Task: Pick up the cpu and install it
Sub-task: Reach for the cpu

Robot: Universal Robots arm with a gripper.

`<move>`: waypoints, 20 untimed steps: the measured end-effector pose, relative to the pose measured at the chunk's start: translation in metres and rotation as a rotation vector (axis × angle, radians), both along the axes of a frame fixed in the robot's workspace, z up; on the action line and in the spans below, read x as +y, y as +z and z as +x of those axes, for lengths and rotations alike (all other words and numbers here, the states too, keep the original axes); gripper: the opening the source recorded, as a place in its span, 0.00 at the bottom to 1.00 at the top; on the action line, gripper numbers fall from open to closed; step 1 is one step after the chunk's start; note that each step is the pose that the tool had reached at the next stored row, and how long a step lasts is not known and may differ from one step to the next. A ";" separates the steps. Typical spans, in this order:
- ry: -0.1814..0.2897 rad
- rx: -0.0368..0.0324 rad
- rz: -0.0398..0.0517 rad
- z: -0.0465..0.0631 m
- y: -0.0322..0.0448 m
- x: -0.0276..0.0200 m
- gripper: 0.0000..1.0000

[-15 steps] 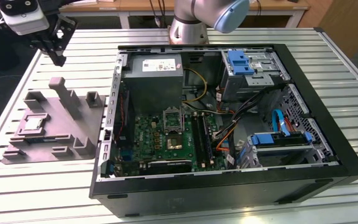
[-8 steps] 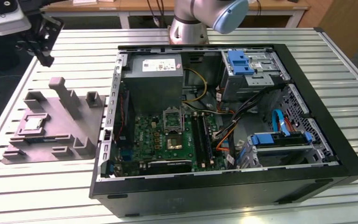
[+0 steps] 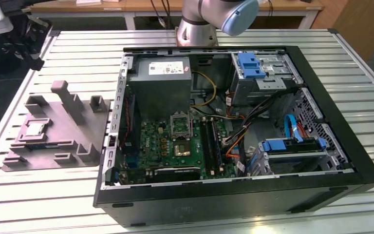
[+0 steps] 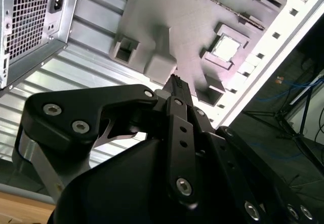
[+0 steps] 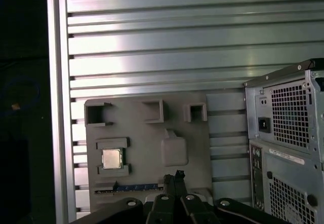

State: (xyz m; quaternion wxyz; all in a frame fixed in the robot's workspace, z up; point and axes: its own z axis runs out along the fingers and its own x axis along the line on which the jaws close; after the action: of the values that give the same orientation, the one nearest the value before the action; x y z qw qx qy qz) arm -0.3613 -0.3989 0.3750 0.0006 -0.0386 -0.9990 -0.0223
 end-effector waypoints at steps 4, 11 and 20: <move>0.000 0.0001 -0.0001 -0.001 0.0001 0.0000 0.11; 0.000 0.0000 0.0000 -0.012 0.0000 0.0000 0.11; 0.000 0.0001 0.0000 -0.030 -0.0002 0.0000 0.11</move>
State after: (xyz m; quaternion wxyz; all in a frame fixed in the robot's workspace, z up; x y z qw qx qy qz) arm -0.3913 -0.3990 0.3748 0.0007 -0.0386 -0.9990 -0.0223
